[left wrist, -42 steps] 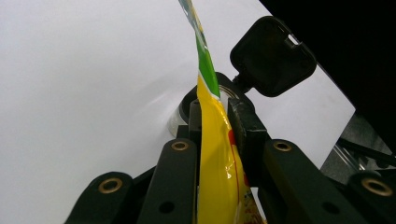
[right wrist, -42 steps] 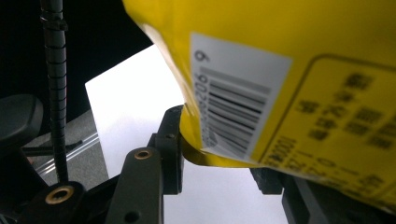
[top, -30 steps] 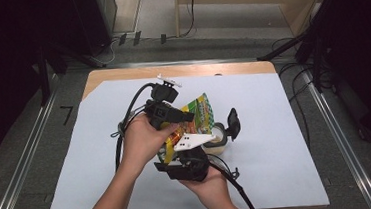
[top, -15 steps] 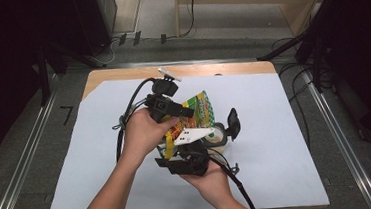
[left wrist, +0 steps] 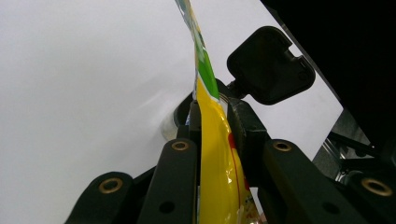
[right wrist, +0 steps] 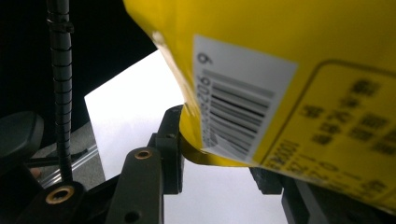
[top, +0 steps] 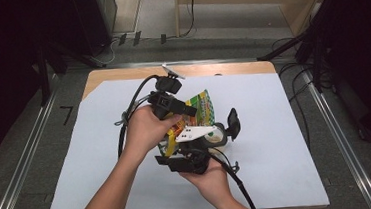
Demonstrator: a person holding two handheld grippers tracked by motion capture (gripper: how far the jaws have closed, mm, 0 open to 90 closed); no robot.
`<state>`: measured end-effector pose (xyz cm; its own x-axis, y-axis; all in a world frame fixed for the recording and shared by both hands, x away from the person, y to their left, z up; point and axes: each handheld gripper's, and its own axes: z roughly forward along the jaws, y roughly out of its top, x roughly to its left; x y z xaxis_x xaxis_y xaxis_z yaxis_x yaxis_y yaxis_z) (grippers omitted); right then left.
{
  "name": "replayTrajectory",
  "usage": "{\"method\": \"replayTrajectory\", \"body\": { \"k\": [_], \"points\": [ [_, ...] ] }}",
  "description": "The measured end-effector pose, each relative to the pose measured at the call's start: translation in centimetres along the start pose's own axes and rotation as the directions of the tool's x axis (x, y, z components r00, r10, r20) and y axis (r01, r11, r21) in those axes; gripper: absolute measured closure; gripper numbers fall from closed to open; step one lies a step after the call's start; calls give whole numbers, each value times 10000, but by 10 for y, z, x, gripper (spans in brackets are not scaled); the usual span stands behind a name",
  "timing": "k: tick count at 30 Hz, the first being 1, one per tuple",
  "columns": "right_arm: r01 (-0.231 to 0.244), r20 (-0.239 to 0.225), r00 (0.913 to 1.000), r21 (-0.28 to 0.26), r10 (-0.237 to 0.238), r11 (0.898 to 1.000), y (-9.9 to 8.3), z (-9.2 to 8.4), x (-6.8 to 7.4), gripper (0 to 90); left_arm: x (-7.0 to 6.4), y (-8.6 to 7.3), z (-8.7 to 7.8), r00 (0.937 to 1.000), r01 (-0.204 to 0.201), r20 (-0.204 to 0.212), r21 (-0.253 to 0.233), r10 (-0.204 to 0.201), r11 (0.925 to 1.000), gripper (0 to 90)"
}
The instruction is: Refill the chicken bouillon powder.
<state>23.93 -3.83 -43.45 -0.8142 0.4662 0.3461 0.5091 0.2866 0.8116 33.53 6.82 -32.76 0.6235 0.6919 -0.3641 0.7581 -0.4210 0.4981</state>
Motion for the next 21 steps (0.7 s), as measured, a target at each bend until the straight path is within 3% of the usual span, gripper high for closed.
{"method": "replayTrajectory", "body": {
  "k": [21],
  "points": [
    [41,44,10000,-4,-41,10000,0,-1,0,623,3,1,2,9998,140,128,101,-142,9999,812]
  ]
}}
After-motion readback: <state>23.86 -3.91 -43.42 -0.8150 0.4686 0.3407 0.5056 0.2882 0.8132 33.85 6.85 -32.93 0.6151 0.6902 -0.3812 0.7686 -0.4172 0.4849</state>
